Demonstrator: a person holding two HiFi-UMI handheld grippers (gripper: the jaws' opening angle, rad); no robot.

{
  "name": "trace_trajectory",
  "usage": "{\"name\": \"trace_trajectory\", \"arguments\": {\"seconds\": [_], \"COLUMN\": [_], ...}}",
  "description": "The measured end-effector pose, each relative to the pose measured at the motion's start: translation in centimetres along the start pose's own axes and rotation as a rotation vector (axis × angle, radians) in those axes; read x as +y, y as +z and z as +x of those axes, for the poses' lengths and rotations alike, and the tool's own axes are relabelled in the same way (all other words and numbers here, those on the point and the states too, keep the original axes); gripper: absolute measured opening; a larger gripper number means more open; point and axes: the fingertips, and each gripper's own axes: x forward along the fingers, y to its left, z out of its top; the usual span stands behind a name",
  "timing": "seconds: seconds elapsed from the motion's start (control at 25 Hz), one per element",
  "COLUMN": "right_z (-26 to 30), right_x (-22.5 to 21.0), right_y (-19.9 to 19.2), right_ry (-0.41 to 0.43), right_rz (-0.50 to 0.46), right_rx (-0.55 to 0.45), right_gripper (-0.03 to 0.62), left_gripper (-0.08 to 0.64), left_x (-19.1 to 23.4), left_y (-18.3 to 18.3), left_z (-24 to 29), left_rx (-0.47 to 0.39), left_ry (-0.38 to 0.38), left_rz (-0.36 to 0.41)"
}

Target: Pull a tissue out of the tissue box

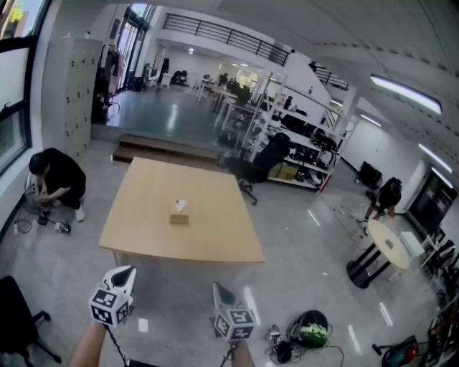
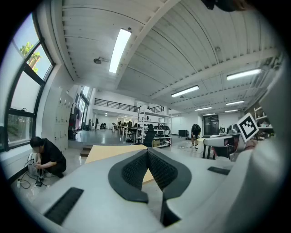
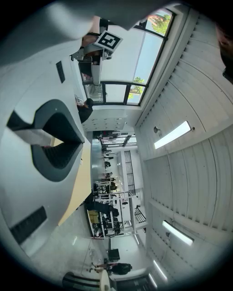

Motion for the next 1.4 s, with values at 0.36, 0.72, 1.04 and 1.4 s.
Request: {"name": "trace_trajectory", "arguments": {"seconds": [0.36, 0.72, 1.04, 1.4], "right_z": [-0.3, 0.2, 0.5, 1.2], "right_x": [0.3, 1.2, 3.0, 2.7], "right_y": [0.0, 0.3, 0.5, -0.6], "right_ry": [0.018, 0.012, -0.029, -0.065], "right_rz": [0.025, 0.021, 0.022, 0.040], "right_rx": [-0.014, -0.020, -0.019, -0.001], "right_gripper": [0.000, 0.000, 0.000, 0.000], "left_gripper": [0.008, 0.008, 0.008, 0.008], "left_x": [0.0, 0.6, 2.3, 3.7], "left_y": [-0.2, -0.2, 0.5, -0.1], "left_z": [-0.1, 0.3, -0.7, 0.3], "left_rx": [0.008, 0.013, 0.005, 0.019], "left_ry": [0.001, -0.016, -0.036, -0.055], "left_rz": [0.002, 0.001, 0.004, 0.013]}}
